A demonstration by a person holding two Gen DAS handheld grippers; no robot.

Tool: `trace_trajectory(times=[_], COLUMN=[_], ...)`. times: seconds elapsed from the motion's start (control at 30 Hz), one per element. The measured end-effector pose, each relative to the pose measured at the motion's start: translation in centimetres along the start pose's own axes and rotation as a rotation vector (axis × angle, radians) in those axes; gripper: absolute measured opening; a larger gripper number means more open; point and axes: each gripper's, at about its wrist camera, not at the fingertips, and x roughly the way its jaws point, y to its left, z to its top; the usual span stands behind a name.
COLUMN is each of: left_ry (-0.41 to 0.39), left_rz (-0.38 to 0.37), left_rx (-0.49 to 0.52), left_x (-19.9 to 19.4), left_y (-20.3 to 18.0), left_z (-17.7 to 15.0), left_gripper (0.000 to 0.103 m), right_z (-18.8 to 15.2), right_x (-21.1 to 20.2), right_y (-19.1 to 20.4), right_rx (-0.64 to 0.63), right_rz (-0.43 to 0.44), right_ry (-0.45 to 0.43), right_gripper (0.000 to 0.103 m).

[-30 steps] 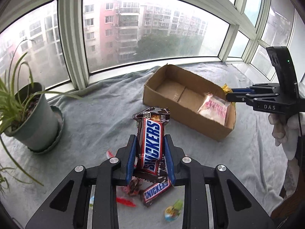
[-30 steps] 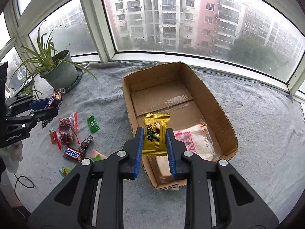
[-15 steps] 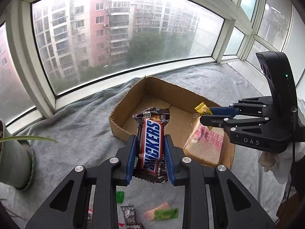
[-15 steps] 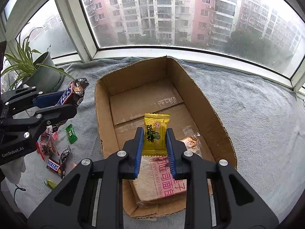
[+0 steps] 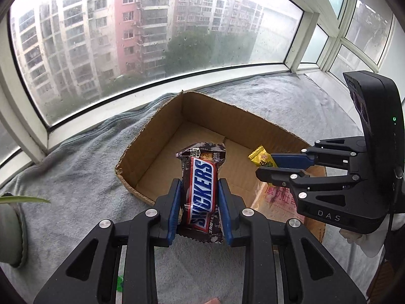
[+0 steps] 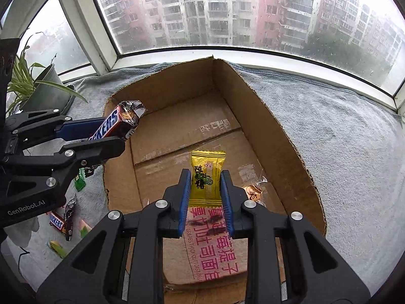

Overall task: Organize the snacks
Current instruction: 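Carry the Snickers bar and yellow candy into the box and release both, then grasp the green candy packet with the right tool while the left tool grasps the round candy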

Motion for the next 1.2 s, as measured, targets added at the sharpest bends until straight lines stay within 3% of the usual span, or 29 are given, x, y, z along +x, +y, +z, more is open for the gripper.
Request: trace_trajectory(times=[0.07,0.17,0.2,0.27,0.53,0.77,0.93,1.2], left_ry=[0.013,0.029,0.026,0.024,-0.026,-0.093,-0.131,-0.147], left_rz=[0.006,0.005,0.007,0.004,-0.009,0.009,0.043,0.079], left_rx=[-0.003,-0.019,-0.024,-0.038,-0.064,-0.049,-0.046,-0.088], left_x=[0.3,0.6,0.5,0.1,-2.9,-7.8,-11.8,-16.2], left_y=[0.0,0.1,0.2,0.4,1.1,1.2,1.9,3.5], left_z=[0.0,-0.1,0.0,0.2,0.3,0.0,-1.9,-8.3], left_gripper=[0.027,0.028,0.028,0.04,0.04,0.04,0.04,0.04], right_z=[0.0,0.1,0.1,0.1,0.0,-1.5,-3.4,-8.2], right_x=[0.0,-0.6,-0.8,-1.4,-4.0,-7.9,-10.4,-11.9], right_y=[-0.1,0.0,0.0,0.0,0.9,3.6,6.4,11.0], right_rx=[0.002,-0.003,-0.001,0.005,0.004,-0.024,-0.058,-0.077], right_rz=[-0.008,-0.025,-0.026,-0.023,-0.017,0.019,0.037,0.1], right_ry=[-0.002,-0.019,-0.023,-0.034,-0.065,-0.11,-0.141,-0.143], right_gripper=[0.03,0.056,0.057,0.057,0.057,0.057,0.057,0.057])
